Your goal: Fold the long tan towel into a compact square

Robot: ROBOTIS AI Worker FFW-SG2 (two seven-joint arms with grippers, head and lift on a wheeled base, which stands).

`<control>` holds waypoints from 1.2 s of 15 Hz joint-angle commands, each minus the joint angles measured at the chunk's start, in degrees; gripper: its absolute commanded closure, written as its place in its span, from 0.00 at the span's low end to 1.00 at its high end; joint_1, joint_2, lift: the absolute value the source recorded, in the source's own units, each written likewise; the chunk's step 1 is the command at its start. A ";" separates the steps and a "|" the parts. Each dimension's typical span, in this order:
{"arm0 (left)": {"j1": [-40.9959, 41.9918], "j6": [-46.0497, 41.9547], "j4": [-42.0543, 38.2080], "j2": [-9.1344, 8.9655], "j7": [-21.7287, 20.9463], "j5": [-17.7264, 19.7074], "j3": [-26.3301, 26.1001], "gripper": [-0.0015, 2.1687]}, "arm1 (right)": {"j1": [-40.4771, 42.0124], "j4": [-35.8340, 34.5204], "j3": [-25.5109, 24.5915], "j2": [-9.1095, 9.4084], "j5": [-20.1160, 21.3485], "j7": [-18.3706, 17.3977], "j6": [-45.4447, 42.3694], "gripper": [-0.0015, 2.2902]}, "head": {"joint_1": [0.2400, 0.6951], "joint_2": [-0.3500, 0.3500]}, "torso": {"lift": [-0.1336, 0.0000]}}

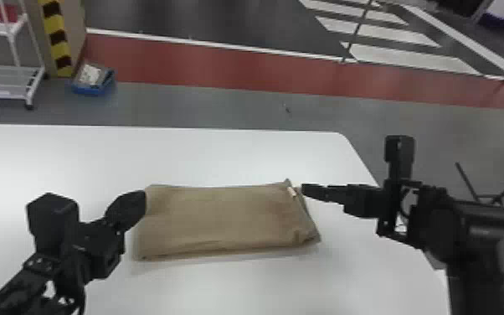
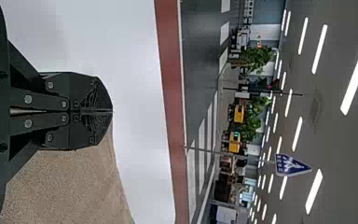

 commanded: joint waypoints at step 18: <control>0.79 -3.04 1.68 0.02 -0.47 0.01 0.80 0.92 | -7.25 11.71 8.19 0.63 4.25 -8.76 5.07 0.14 | 1.00 0.11 | 0.08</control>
